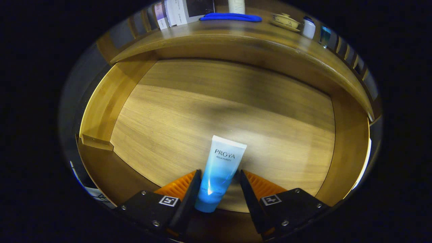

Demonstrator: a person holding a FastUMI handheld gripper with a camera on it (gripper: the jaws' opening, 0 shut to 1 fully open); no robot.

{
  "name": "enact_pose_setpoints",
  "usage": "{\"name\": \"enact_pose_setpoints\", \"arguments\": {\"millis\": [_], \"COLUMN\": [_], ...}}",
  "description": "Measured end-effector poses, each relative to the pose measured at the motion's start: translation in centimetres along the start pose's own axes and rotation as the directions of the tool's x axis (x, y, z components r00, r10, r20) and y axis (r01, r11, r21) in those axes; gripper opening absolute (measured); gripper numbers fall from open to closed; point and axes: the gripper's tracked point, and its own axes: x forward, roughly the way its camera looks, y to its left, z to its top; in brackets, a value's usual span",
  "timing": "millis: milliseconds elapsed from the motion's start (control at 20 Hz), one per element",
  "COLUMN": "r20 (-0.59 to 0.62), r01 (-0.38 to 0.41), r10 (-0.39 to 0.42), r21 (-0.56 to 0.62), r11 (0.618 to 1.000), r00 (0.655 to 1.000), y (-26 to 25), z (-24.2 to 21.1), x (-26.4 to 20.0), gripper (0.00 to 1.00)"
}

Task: Pull open the drawer, take out the items inside it, and place them on the countertop above the cabinet.

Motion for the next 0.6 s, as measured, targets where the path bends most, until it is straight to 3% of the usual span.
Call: {"name": "enact_pose_setpoints", "arguments": {"millis": [100,200,450,600], "r20": [0.053,0.151,0.325,0.449], "r01": [-0.013,-0.063,-0.143,-0.181], "r10": [0.014,0.063,0.120,0.145], "r21": [-0.016,-0.001,0.049,0.039], "r11": [1.000,0.998,0.989,0.983], "r00": [0.998,0.986,0.938,0.882], "y": [-0.1,0.6,0.8,1.4], "z": [0.7,2.0,3.4,5.2], "x": [-0.6,-1.5,-3.0,-5.4], "gripper": [0.55,0.46,0.46,0.46]}}
